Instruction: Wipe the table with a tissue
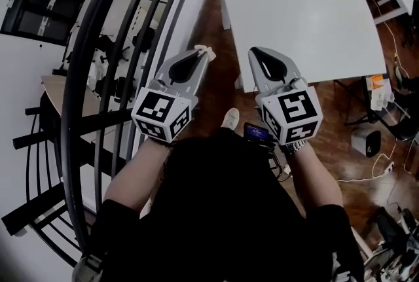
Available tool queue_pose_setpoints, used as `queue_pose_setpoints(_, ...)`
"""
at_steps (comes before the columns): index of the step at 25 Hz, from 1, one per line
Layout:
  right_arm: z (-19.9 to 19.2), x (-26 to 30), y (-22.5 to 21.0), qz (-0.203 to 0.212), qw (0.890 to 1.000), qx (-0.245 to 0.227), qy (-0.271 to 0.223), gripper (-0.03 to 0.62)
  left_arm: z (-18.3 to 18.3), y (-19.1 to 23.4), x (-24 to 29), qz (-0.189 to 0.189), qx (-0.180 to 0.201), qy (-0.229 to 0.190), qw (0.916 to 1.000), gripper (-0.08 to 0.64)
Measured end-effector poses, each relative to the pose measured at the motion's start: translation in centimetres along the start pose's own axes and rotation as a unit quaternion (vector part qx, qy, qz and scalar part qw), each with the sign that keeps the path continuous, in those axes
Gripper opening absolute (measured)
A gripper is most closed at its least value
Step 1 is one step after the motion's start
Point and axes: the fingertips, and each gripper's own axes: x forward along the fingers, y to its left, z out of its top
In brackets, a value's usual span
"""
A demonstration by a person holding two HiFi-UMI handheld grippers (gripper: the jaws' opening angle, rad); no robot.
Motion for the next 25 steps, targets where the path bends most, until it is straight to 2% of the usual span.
queue_pose_setpoints(11,-0.9,3.2,-2.1,0.005,0.999,0.022,0.047,-0.008,1.2,0.8,2.9,0.000,0.024,0.006,0.9997,0.040)
queue_pose_setpoints(17,0.1,4.1,-2.6,-0.011,0.999,0.012,0.038,-0.008,1.5,1.6,4.4,-0.019,0.035,0.006,0.9992,0.040)
queue_pose_setpoints(25,-0.6,6.3,-3.8,-0.039,0.997,0.024,0.056,-0.008,1.0,4.4,8.2,-0.052,0.023,0.017,0.9982,0.040)
